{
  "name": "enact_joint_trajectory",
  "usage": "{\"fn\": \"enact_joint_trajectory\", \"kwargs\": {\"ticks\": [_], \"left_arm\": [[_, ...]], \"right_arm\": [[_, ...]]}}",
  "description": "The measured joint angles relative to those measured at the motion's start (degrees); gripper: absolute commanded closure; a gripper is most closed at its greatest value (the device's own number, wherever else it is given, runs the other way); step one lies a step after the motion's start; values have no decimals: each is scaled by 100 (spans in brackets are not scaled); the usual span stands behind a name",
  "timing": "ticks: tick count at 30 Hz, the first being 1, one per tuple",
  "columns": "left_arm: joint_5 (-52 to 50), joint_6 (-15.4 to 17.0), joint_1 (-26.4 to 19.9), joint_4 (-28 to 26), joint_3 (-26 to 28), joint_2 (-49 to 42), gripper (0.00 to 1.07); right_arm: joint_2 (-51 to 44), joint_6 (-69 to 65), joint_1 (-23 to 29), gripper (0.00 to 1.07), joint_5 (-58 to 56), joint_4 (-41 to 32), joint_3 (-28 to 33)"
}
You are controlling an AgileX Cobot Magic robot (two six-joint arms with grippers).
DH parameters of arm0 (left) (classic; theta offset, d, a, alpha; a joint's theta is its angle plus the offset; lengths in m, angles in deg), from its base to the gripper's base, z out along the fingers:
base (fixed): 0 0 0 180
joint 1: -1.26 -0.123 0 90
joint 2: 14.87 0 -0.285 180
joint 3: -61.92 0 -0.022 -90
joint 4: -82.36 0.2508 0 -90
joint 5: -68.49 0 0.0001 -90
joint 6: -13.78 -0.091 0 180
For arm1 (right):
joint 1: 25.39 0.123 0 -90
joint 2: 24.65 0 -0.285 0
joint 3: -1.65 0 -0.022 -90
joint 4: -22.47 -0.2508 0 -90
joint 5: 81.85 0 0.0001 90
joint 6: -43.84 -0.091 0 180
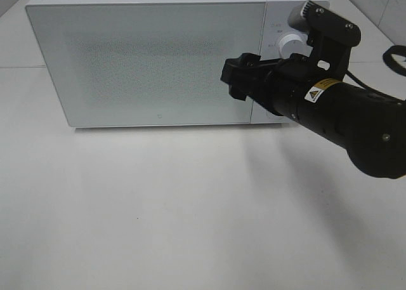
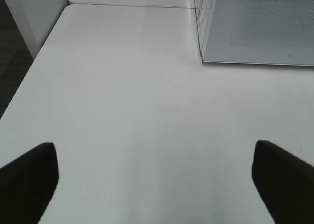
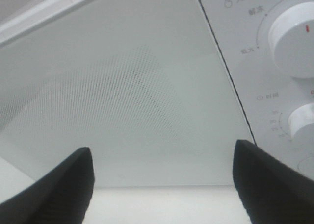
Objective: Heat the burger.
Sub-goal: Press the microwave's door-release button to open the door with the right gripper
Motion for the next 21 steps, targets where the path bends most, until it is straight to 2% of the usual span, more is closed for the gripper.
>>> {"fn": "enact_joint_trajectory", "kwargs": {"ticks": [4, 10, 16, 17, 21], "left_arm": [[0, 0, 0, 0, 0, 0, 7], [0, 0, 0, 0, 0, 0, 7], [0, 0, 0, 0, 0, 0, 7], [0, 0, 0, 0, 0, 0, 7], [0, 0, 0, 0, 0, 0, 7]], "right_arm": [[-344, 1650, 0, 31, -533, -315, 6], [-859, 2939, -172, 31, -1329, -636, 0], [-1364, 3077, -659, 31, -2555, -281, -126], [-1553, 3048, -894, 31, -3077, -34, -195], [-1937, 2807, -1335, 31, -4016, 321, -315]]}}
